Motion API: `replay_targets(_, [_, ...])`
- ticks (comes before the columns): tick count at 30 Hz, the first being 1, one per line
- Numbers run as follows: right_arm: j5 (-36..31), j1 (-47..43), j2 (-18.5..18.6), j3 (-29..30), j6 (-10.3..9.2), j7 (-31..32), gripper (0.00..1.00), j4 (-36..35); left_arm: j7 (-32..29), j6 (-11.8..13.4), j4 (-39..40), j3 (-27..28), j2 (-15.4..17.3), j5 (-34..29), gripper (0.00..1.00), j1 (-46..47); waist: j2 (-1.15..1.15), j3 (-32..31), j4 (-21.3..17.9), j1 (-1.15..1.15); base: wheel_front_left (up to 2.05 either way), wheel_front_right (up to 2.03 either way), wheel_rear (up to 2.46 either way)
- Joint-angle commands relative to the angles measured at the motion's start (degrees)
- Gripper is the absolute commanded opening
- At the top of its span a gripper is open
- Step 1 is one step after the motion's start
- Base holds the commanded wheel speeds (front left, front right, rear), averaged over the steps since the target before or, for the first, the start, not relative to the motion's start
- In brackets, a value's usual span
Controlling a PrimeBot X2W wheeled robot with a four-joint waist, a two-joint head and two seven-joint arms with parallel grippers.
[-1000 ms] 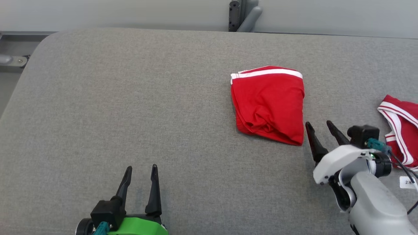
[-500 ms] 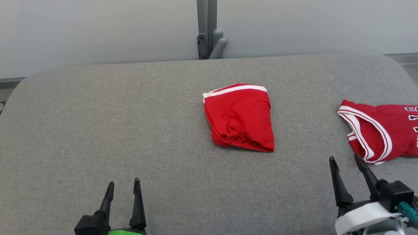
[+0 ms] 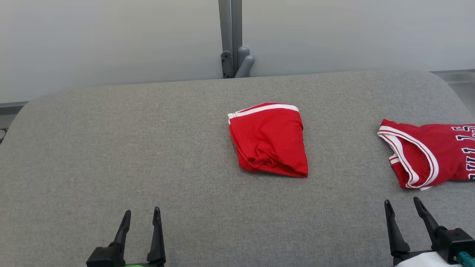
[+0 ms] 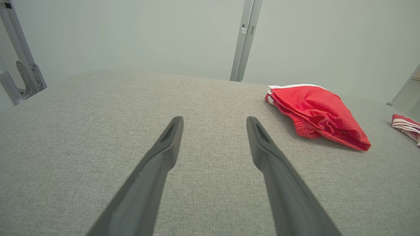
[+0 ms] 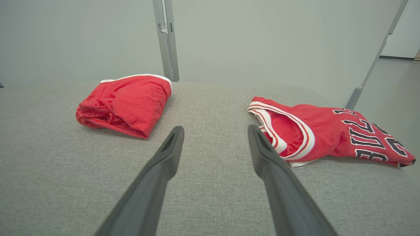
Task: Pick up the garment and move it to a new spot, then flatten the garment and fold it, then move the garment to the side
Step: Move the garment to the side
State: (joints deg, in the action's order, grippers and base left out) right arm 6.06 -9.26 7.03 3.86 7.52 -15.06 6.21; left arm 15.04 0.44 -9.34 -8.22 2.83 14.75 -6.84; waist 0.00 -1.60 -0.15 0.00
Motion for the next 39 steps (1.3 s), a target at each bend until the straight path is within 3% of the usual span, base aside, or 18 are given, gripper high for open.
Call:
replay_targets(1, [-0.4,-0.7,0.0,0.3,-0.06,-0.1,1.00,0.2,0.2,-0.3,0.0,-0.1,0.1,-0.2,1.00,-0.5,0.00,-0.1,0.3,0.00,0.00,0.00,0.00])
replay_targets(10, [1.6,1.7,-0.1,0.3,-0.06,-0.1,1.00,0.8,0.2,0.0,0.6,-0.9,0.1,0.5,1.00,-0.5,0.00,0.7,1.8,0.00,0.00,0.00,0.00])
replay_targets(14, [4.9,8.4,1.1,-2.0,-0.08,-0.1,1.00,2.9,0.2,0.5,1.8,-2.5,0.1,1.3,1.00,2.0,0.00,5.0,2.9,0.00,0.00,0.00,0.00])
replay_targets(21, [8.2,28.1,5.6,-14.0,-0.07,3.6,1.00,14.8,0.2,0.7,1.7,-6.7,0.1,2.4,1.00,6.9,0.00,11.5,5.7,0.00,0.00,0.00,0.00])
replay_targets(31, [17.4,42.0,5.6,-19.0,-0.06,13.2,1.00,32.3,0.2,1.1,1.4,-9.0,0.1,3.4,1.00,11.1,0.00,15.6,10.3,0.00,0.00,0.00,0.00])
replay_targets(39, [26.6,47.9,6.6,-22.3,-0.07,17.7,1.00,41.2,0.2,1.5,1.2,-9.3,0.1,3.3,1.00,12.3,0.00,17.5,11.6,0.00,0.00,0.00,0.00])
